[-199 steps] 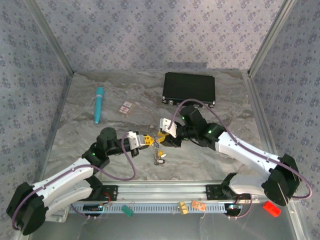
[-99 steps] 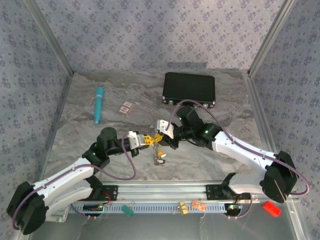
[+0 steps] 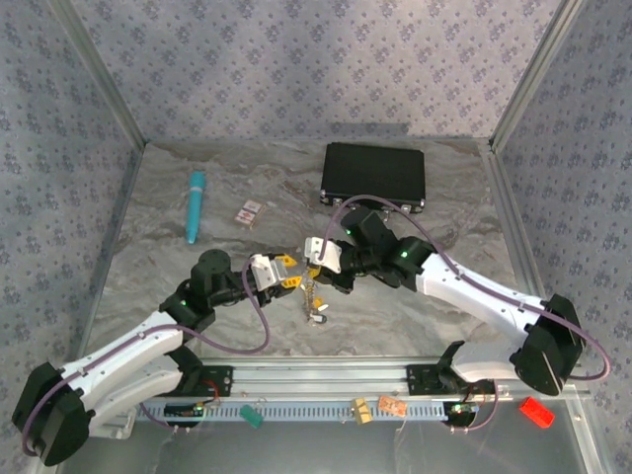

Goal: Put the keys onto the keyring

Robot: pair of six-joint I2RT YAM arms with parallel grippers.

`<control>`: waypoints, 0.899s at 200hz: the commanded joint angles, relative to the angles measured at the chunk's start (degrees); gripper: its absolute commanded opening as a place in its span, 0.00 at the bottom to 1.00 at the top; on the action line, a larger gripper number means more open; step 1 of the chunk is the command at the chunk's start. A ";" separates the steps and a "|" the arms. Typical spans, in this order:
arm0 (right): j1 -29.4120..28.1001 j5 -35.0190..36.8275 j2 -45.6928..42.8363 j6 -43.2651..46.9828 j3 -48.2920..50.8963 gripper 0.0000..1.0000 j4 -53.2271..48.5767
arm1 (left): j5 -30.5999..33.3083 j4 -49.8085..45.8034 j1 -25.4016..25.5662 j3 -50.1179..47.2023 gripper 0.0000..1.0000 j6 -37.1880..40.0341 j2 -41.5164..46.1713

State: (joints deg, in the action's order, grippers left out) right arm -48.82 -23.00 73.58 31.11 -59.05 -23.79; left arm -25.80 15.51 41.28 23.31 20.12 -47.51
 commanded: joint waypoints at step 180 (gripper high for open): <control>-3.96 -0.06 -1.82 2.13 -3.74 0.00 -2.61 | -6.91 -0.15 0.52 2.68 0.16 1.25 -3.77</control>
State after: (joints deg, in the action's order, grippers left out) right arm -52.80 -19.29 74.02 33.06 -62.76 -29.12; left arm -32.18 15.09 41.39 24.75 20.73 -50.50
